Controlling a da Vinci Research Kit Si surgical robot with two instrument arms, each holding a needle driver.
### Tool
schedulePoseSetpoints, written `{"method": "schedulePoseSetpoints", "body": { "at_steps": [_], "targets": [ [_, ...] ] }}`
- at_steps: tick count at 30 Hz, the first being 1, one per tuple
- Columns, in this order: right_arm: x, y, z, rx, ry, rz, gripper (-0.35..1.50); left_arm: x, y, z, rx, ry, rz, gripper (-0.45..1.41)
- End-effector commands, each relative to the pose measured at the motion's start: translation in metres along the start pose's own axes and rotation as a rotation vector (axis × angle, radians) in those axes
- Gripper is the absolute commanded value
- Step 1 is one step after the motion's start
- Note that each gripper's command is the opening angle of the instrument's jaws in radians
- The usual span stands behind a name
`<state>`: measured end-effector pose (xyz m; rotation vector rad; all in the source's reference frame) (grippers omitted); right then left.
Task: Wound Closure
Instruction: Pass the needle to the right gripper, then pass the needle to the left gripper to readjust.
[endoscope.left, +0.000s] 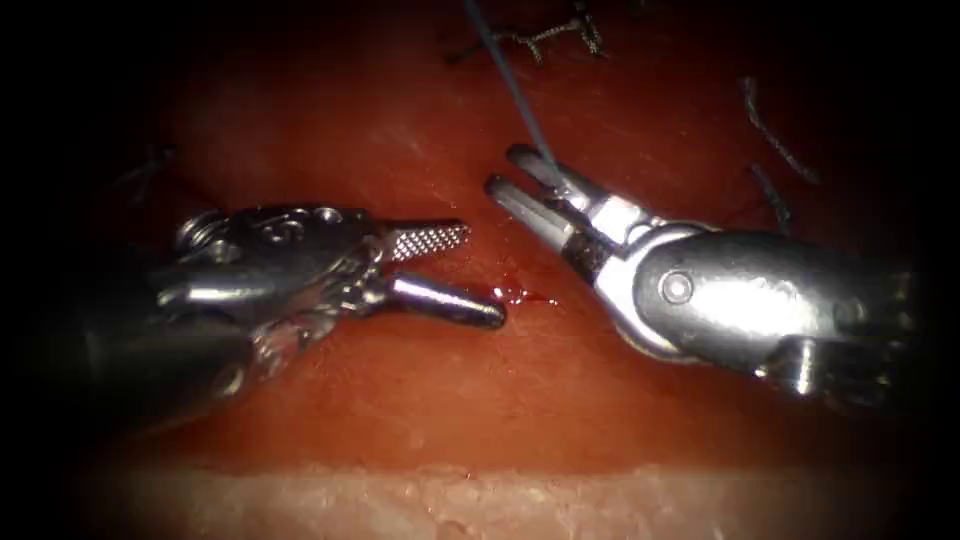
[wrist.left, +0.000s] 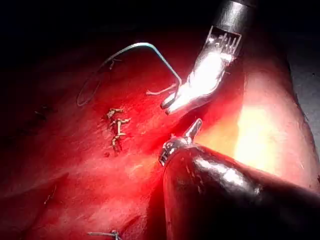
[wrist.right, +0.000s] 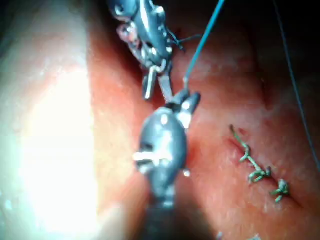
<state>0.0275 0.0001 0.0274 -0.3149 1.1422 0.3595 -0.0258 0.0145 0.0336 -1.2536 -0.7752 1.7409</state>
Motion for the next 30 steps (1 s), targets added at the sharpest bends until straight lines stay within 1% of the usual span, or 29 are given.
{"method": "schedulePoseSetpoints", "body": {
  "at_steps": [1, 7, 10, 14, 16, 17, 21, 23, 28, 29, 30],
  "targets": [
    [-0.0004, 0.0003, 0.0006, 0.001, 0.003, -0.001, -0.35, 0.0002, -0.0004, 0.0006, -0.004, -0.002, 0.001, 0.81],
    [-0.0003, 0.0021, 0.0, 0.058, 0.05, -0.033, -0.35, 0.0001, 0.0001, 0.0003, -0.013, -0.006, 0.0, 0.81],
    [-0.0006, 0.003, -0.0004, 0.065, 0.098, -0.013, -0.35, 0.0001, 0.0002, 0.0002, -0.014, -0.007, 0.0, 0.81],
    [-0.0021, 0.0043, -0.0009, 0.075, 0.172, 0.36, -0.35, 0.0, 0.0002, 0.0, -0.016, -0.008, 0.0, 0.79],
    [-0.0028, 0.0049, -0.0012, 0.072, 0.197, 0.509, -0.35, 0.0, 0.0002, -0.0002, -0.02, -0.01, 0.0, 0.78],
    [-0.0032, 0.0051, -0.0013, 0.071, 0.199, 0.55, -0.35, 0.0, 0.0002, -0.0002, -0.02, -0.011, 0.001, 0.78],
    [-0.0042, 0.0057, -0.0019, 0.078, 0.196, 0.63, -0.35, -0.0001, 0.0002, -0.0004, -0.024, -0.013, 0.001, 0.76],
    [-0.0042, 0.0057, -0.002, 0.083, 0.193, 0.671, -0.35, -0.0001, 0.0002, -0.0004, -0.024, -0.013, 0.001, 0.74],
    [-0.0041, 0.0054, -0.002, 0.095, 0.186, 0.835, -0.35, -0.0003, 0.0002, -0.0003, -0.034, -0.019, 0.003, 0.73],
    [-0.0041, 0.0054, -0.002, 0.095, 0.186, 0.835, -0.35, -0.0003, 0.0002, -0.0003, -0.034, -0.019, 0.003, 0.73],
    [-0.0043, 0.0053, -0.002, 0.095, 0.186, 0.87, -0.35, -0.0004, 0.0002, -0.0003, -0.034, -0.019, 0.003, 0.73]
  ]
}}
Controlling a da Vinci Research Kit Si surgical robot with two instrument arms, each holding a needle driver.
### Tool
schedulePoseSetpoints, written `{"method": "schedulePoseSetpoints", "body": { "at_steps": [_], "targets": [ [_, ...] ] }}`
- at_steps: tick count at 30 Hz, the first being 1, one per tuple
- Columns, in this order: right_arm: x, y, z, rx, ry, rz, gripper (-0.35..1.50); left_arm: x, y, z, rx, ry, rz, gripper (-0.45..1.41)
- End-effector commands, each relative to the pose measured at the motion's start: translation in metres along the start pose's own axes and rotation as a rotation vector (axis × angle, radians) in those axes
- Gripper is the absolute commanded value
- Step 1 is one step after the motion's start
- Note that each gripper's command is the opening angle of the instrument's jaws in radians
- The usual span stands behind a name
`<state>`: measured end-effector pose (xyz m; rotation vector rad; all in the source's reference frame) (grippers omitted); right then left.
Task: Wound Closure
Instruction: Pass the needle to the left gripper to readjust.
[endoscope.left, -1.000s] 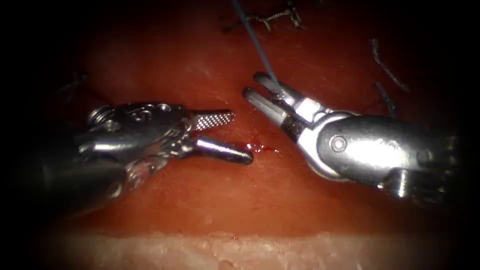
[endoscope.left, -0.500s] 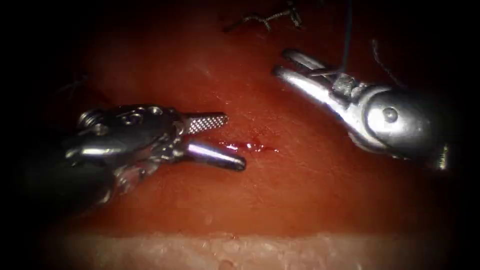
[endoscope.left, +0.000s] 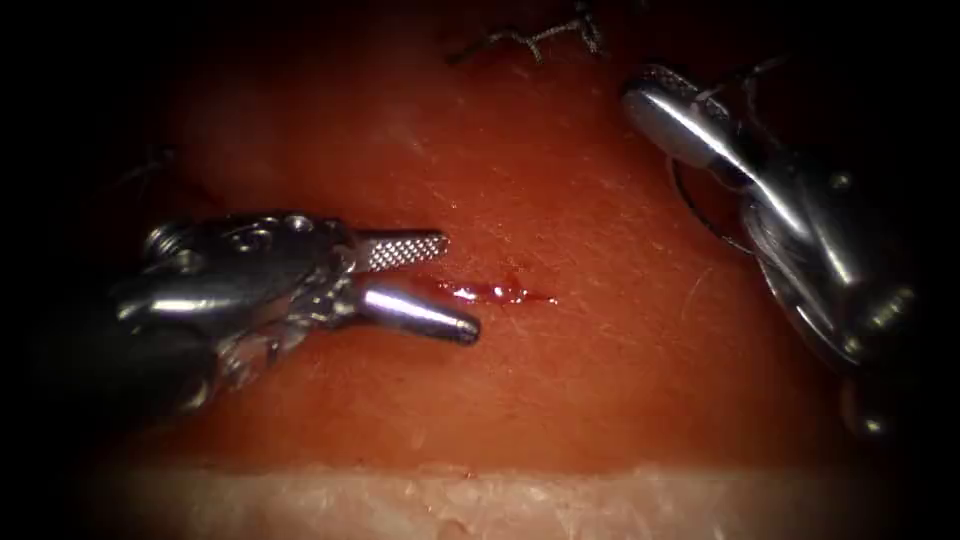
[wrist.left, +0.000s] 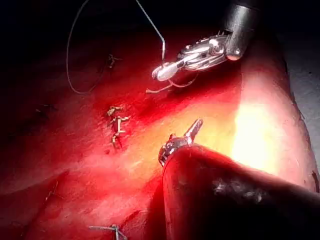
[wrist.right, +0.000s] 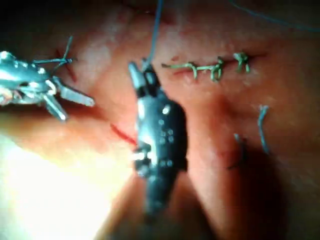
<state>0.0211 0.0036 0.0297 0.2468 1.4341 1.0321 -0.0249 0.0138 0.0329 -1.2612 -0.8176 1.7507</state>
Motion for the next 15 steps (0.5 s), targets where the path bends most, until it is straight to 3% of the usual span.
{"method": "schedulePoseSetpoints", "body": {
  "at_steps": [1, 15],
  "targets": [
    [-0.0007, 0.0, 0.0008, 0.005, 0.001, 0.044, -0.35, 0.0, -0.0005, 0.0008, -0.003, 0.0, 0.002, 0.73],
    [-0.0031, -0.0006, 0.0019, 0.044, -0.065, 0.12, -0.35, -0.0003, -0.0007, 0.0005, -0.011, -0.006, 0.053, 0.71]
  ]
}}
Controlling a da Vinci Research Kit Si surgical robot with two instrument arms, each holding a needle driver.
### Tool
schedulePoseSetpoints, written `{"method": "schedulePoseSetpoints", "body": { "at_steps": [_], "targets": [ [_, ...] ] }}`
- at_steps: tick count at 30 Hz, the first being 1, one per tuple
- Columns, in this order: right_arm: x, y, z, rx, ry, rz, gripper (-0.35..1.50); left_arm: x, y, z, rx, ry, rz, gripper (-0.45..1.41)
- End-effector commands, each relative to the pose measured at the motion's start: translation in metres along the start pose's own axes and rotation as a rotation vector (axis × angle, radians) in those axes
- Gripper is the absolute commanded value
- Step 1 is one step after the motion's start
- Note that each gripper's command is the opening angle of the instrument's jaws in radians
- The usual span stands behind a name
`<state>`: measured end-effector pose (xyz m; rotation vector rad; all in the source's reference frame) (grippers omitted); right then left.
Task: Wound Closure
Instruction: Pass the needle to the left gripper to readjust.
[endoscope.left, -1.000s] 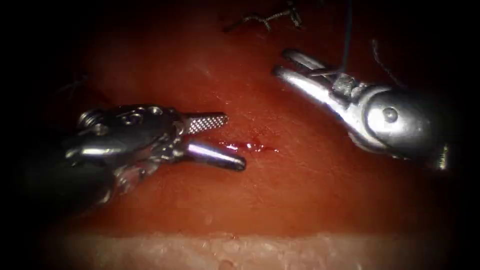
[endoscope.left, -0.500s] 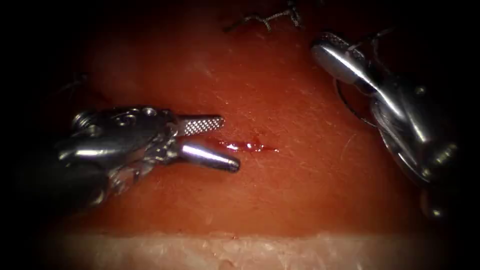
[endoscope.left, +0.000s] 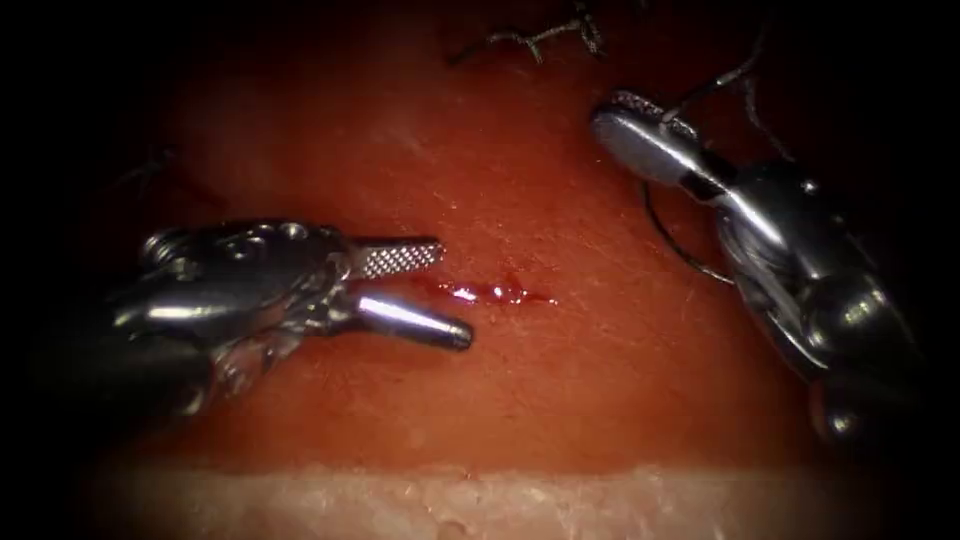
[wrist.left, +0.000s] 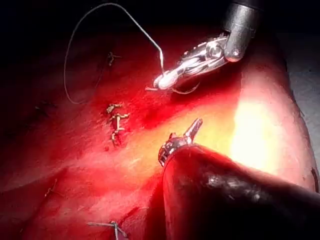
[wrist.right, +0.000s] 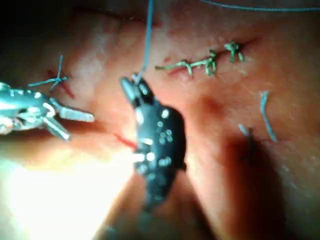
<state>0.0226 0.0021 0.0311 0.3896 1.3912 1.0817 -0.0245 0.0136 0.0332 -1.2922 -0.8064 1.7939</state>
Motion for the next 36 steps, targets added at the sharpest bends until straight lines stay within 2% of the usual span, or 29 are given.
{"method": "schedulePoseSetpoints", "body": {
  "at_steps": [1, 4, 8, 21, 32, 36],
  "targets": [
    [-0.001, -0.0001, 0.0012, 0.018, 0.007, 0.022, -0.35, -0.0001, -0.0006, 0.0009, 0.0, 0.002, 0.016, 0.71],
    [-0.0018, -0.0006, 0.0021, 0.045, 0.027, 0.064, -0.35, -0.0002, -0.0009, 0.0017, 0.008, 0.005, 0.042, 0.73],
    [-0.0028, -0.0016, 0.0032, 0.081, 0.044, 0.106, -0.35, 0.0003, -0.0013, 0.0029, 0.05, 0.1, 0.038, 0.74],
    [-0.0026, -0.0031, 0.0041, 0.14, 0.101, 0.175, -0.35, -0.0018, -0.0029, 0.0056, 0.067, 0.177, 0.102, 0.67],
    [-0.0022, -0.0034, 0.0044, 0.147, 0.117, 0.179, -0.35, -0.0014, -0.0025, 0.0053, 0.043, 0.197, 0.104, 0.66],
    [-0.0022, -0.0035, 0.0045, 0.151, 0.123, 0.168, -0.35, -0.0008, -0.0026, 0.004, 0.036, 0.197, 0.116, 0.62]
  ]
}}
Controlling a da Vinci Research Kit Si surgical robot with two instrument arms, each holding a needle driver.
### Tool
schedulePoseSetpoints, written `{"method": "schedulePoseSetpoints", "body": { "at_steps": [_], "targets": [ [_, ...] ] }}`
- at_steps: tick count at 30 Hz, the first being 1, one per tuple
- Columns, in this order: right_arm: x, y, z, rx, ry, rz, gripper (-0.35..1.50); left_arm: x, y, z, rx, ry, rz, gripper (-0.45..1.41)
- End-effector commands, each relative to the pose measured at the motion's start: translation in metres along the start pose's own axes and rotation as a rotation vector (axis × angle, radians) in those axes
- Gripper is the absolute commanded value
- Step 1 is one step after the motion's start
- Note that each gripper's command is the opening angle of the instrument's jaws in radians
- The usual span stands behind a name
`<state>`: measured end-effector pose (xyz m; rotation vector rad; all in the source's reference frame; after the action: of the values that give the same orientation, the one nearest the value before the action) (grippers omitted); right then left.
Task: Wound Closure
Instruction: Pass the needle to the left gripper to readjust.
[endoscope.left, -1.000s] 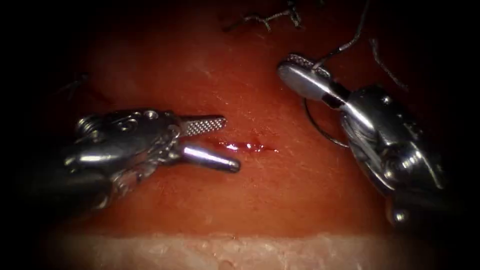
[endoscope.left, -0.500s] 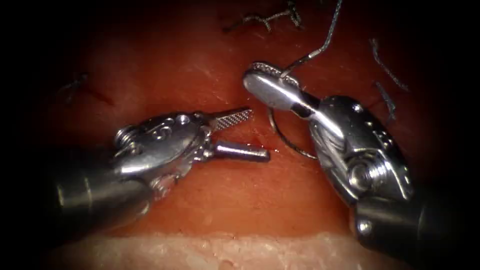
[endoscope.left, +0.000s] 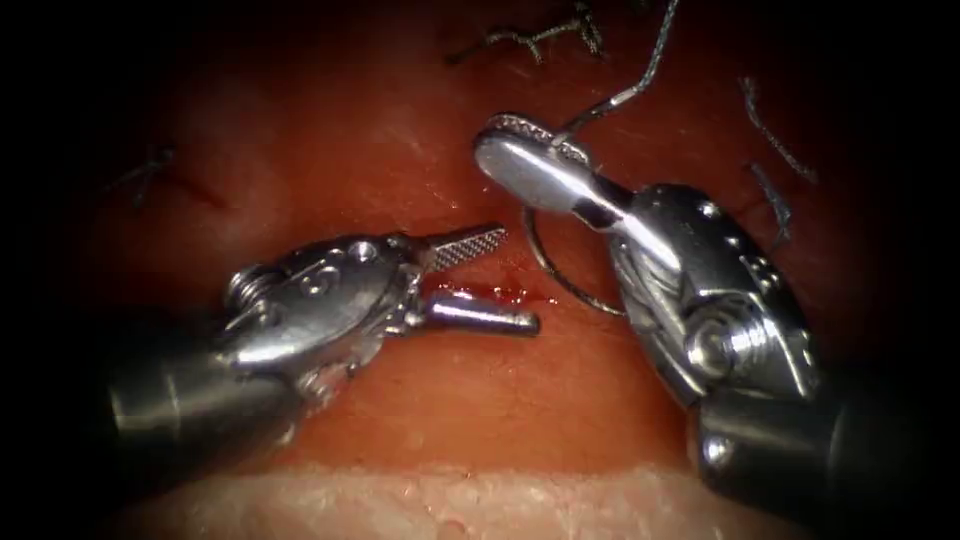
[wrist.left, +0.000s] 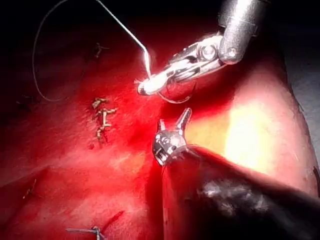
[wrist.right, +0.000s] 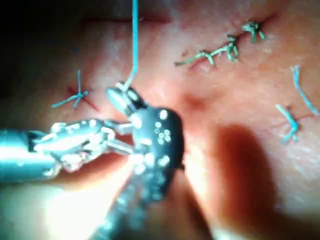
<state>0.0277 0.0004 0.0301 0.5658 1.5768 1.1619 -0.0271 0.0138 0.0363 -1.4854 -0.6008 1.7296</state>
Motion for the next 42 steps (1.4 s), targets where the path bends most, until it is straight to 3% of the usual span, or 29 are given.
{"method": "schedulePoseSetpoints", "body": {
  "at_steps": [1, 10, 14, 23, 26, 27, 34, 37, 38, 42],
  "targets": [
    [-0.0006, 0.0003, 0.0006, 0.003, -0.003, -0.004, -0.35, -0.0002, -0.0004, 0.0007, -0.002, 0.004, 0.003, 0.62],
    [-0.0009, 0.0001, 0.0013, 0.015, 0.022, -0.016, -0.35, -0.0001, 0.0007, 0.0017, -0.025, 0.021, 0.006, 0.56],
    [-0.0012, -0.0001, 0.0016, 0.017, 0.025, -0.018, -0.35, 0.0001, 0.0008, 0.0014, -0.037, 0.048, 0.051, 0.26],
    [-0.0014, -0.0004, 0.0018, 0.021, 0.029, -0.018, -0.35, 0.0003, 0.0006, 0.0013, -0.04, 0.051, 0.049, 0.26],
    [-0.0015, -0.0006, 0.002, 0.023, 0.032, -0.018, -0.35, 0.0002, 0.0008, 0.0012, -0.039, 0.051, 0.049, -0.03],
    [-0.0015, -0.0007, 0.002, 0.025, 0.034, -0.017, -0.35, 0.0002, 0.001, 0.001, -0.04, 0.051, 0.049, -0.38],
    [-0.0007, -0.0003, 0.0022, 0.022, 0.067, -0.011, -0.33, 0.0003, 0.0014, -0.0001, -0.051, 0.047, 0.023, -0.45],
    [-0.0002, 0.0, 0.0017, 0.012, 0.072, -0.008, 0.31, 0.001, 0.0013, -0.0016, -0.069, 0.046, -0.072, -0.45],
    [-0.0002, 0.0, 0.0017, 0.012, 0.072, -0.008, 0.31, 0.001, 0.0013, -0.0016, -0.069, 0.046, -0.072, -0.45],
    [0.0, 0.0002, 0.0014, 0.012, 0.069, -0.007, 0.72, 0.0018, 0.0011, -0.003, -0.082, 0.041, -0.108, -0.45]
  ]
}}
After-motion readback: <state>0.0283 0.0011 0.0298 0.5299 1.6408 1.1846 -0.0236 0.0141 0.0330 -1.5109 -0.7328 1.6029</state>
